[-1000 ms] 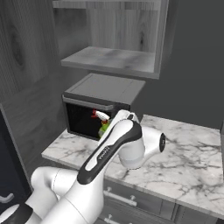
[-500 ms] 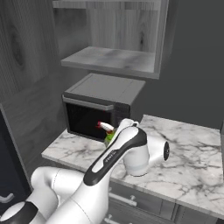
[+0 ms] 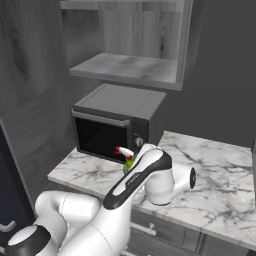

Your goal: Move the cutting board and knife to the sink. Then move spray from the cabinet to the counter.

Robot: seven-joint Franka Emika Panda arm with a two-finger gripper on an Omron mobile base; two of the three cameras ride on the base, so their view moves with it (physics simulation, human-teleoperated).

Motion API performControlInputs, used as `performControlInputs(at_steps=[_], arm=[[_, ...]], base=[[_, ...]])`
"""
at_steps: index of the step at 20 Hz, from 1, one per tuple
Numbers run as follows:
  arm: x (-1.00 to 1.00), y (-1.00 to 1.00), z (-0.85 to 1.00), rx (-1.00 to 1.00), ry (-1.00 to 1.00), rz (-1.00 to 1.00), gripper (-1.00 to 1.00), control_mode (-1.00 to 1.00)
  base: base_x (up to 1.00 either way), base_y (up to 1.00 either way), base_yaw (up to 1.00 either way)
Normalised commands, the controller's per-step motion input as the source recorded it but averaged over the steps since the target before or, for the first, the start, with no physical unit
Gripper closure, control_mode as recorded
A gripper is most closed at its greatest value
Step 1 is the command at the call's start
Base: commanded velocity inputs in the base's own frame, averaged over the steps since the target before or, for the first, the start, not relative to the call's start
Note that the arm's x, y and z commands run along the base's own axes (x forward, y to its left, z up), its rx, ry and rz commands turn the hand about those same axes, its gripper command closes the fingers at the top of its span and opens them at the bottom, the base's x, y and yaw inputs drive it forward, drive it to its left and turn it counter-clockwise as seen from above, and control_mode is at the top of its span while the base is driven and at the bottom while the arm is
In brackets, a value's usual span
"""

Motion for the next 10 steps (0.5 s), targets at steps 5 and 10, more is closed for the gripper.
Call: performControlInputs(at_steps=[5,10], arm=[[0.16,0.0,-0.3,0.0,0.08,0.0,1.0,-1.0],[0.15,0.0,-0.28,-0.01,0.06,0.0,1.0,-1.0]], base=[[0.0,0.0,0.0],[0.0,0.0,0.0]])
